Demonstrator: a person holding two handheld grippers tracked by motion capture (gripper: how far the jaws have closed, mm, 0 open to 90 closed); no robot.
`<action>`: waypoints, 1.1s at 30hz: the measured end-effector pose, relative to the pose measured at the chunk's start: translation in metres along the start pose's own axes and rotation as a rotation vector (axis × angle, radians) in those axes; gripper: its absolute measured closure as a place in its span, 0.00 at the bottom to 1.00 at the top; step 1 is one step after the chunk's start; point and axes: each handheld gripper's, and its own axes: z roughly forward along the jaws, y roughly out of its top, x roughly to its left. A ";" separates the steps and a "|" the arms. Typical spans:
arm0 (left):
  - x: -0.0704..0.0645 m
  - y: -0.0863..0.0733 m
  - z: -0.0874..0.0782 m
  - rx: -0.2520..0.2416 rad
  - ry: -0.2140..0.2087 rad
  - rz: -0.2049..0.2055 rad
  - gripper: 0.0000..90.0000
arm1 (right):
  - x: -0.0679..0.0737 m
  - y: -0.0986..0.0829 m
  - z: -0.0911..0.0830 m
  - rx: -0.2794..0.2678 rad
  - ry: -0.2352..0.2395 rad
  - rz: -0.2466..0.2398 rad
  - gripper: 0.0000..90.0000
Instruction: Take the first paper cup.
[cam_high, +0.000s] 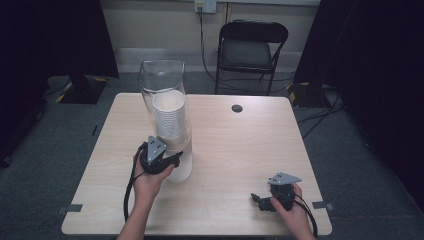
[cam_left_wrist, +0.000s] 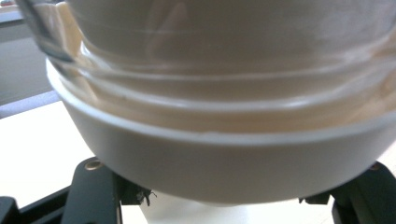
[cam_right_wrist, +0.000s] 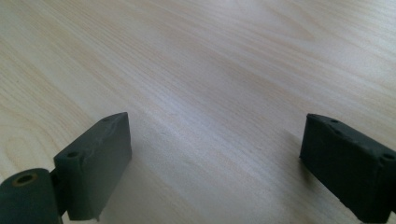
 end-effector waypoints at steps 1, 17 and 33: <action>0.000 0.000 0.000 -0.001 0.000 0.004 0.39 | 0.000 0.000 0.000 0.000 0.001 0.000 0.09; -0.002 -0.002 0.000 0.000 0.019 0.031 0.39 | 0.000 0.000 0.000 0.000 0.001 0.000 0.09; 0.000 -0.065 -0.007 0.244 -0.046 0.008 0.40 | 0.000 0.000 0.000 0.001 0.003 0.002 0.09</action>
